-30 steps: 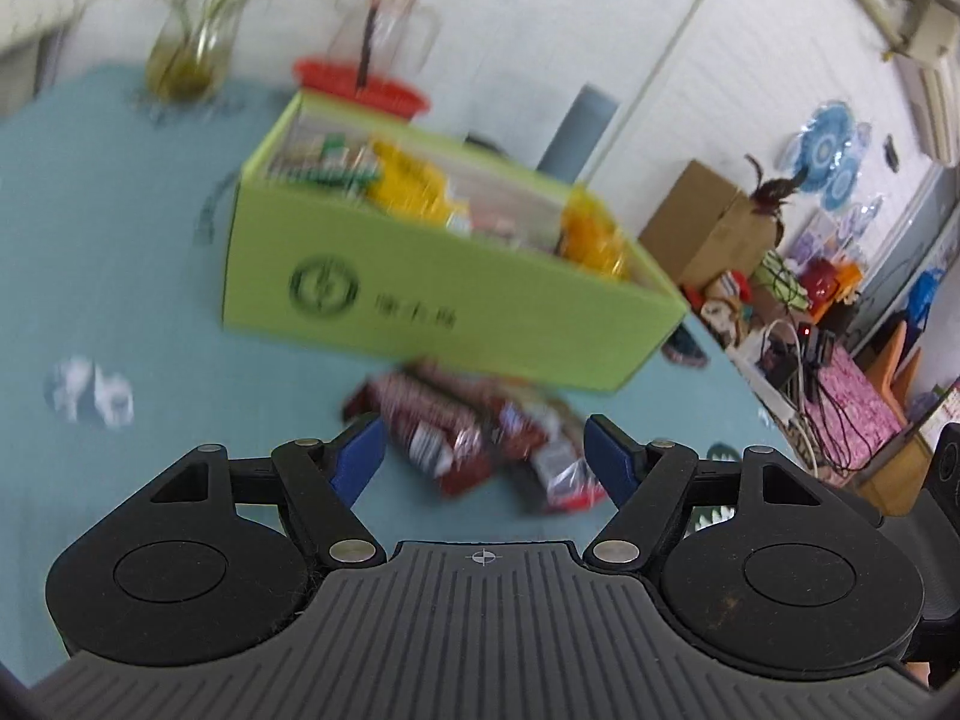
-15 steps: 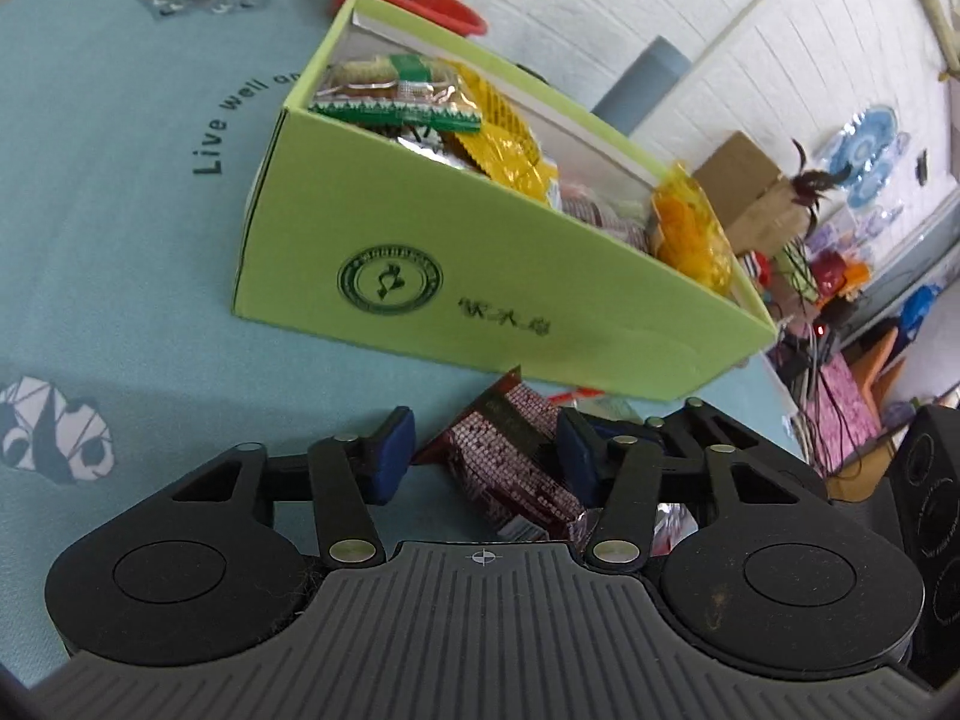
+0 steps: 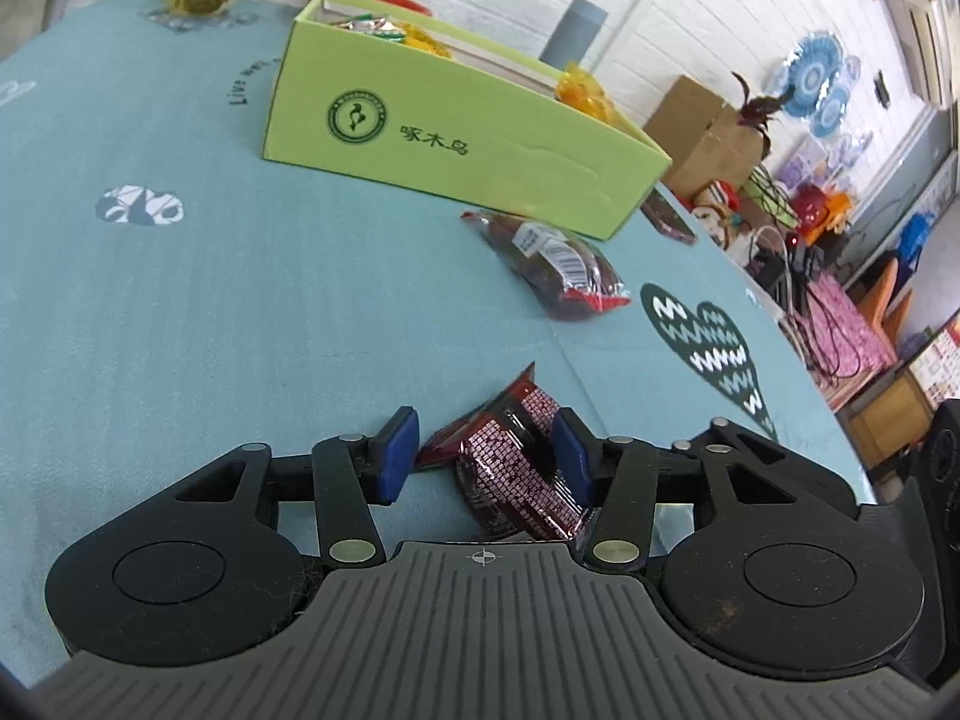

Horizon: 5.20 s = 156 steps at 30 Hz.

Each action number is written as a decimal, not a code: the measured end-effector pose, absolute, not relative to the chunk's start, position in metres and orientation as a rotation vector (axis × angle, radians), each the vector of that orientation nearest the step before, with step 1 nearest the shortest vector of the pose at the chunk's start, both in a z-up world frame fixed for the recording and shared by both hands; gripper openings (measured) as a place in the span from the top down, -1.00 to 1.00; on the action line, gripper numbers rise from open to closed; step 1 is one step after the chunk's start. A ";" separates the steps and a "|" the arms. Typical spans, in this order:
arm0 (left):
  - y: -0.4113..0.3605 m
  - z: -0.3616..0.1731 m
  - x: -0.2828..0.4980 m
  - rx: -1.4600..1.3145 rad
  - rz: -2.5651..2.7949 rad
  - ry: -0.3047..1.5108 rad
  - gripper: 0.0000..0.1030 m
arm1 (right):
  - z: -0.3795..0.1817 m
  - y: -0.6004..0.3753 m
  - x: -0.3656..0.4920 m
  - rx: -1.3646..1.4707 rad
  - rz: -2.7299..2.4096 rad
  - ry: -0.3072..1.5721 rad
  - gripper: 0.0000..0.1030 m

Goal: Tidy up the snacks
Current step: 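Grasp the red-brown chocolate bar with the left gripper, then carry the chocolate bar into the green box and release, then grasp the clear red-edged date bag with the left gripper, then drop the date bag into the green box and open the left gripper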

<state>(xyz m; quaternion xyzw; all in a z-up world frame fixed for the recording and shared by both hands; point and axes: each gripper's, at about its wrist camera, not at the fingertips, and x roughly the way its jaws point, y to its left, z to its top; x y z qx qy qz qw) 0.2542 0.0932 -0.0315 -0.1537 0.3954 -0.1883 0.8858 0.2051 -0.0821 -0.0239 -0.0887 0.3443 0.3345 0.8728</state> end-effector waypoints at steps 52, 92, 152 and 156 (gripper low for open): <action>0.039 0.068 0.475 -0.246 -0.392 0.650 -0.15 | 0.043 -0.113 0.435 -0.223 0.555 0.527 -0.98; 0.021 -0.024 0.313 -0.221 -0.430 0.899 0.53 | -0.034 -0.124 0.269 -0.171 0.636 0.726 -0.98; 0.065 0.033 0.506 -0.315 -0.284 0.652 -0.28 | 0.008 -0.081 0.494 -0.211 0.619 0.647 -0.80; 0.065 0.055 0.482 -0.319 -0.295 0.572 -0.32 | 0.026 -0.092 0.478 -0.182 0.602 0.603 -0.80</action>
